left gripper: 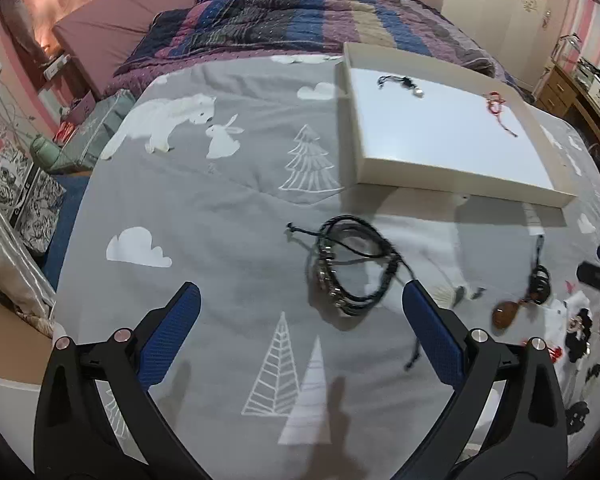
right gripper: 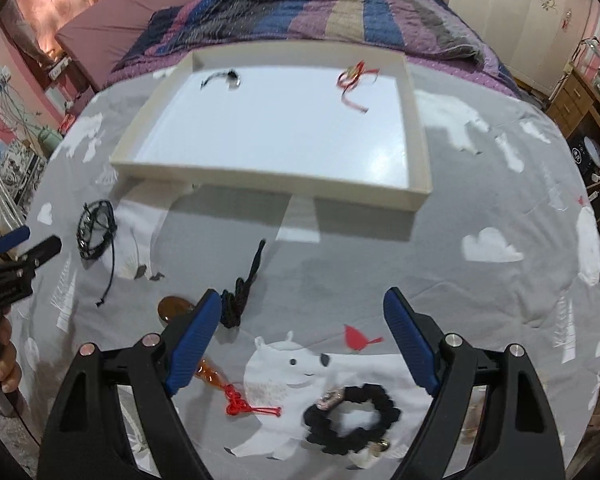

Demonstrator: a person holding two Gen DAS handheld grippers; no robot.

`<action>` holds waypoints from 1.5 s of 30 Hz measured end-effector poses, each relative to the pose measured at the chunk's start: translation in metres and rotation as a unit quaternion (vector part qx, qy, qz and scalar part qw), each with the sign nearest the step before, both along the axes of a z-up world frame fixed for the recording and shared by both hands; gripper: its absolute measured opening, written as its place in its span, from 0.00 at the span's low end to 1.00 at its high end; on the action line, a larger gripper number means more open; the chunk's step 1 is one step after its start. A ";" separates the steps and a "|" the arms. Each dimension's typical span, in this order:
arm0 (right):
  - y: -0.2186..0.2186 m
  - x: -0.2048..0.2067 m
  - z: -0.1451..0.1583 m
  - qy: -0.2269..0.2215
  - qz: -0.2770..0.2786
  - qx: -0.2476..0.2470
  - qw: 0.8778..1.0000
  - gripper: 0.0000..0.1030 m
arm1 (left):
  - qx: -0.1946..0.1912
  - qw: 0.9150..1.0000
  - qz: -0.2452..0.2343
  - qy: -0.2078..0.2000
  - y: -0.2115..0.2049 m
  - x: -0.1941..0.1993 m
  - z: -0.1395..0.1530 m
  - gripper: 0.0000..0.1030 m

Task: Organize jewelry
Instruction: 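Grasp the braided black leather bracelet with the left tool while the right tool grasps the brown teardrop pendant cord, then carry the braided bracelet and teardrop pendant over the white tray with both tools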

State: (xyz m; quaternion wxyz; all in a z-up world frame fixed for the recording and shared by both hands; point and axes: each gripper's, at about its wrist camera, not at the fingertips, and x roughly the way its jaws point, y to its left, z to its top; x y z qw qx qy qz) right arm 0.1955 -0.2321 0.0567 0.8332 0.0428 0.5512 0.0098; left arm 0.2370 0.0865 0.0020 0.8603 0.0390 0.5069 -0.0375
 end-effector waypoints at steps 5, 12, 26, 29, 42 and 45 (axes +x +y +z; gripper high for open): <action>0.009 0.001 -0.010 -0.009 -0.010 0.010 1.000 0.81 | 0.003 1.000 0.012 0.003 0.005 0.011 -0.016 0.97; 0.020 0.001 -0.025 -0.017 -0.020 0.028 0.999 0.79 | -0.026 0.999 0.029 0.004 0.003 0.022 -0.034 0.94; 0.031 0.010 -0.043 0.001 -0.001 0.031 1.000 0.23 | 0.001 1.000 -0.002 0.015 -0.024 0.031 -0.044 0.44; 0.033 0.009 -0.042 -0.004 0.005 0.028 1.000 0.16 | 0.008 1.000 -0.007 0.017 -0.027 0.030 -0.042 0.29; 0.015 0.011 -0.030 -0.015 0.020 0.046 0.999 0.13 | -0.007 1.000 -0.008 0.013 -0.029 0.022 -0.025 0.12; 0.006 0.013 -0.024 -0.022 0.015 0.052 0.998 0.13 | -0.015 1.000 -0.017 -0.001 -0.035 0.016 -0.010 0.12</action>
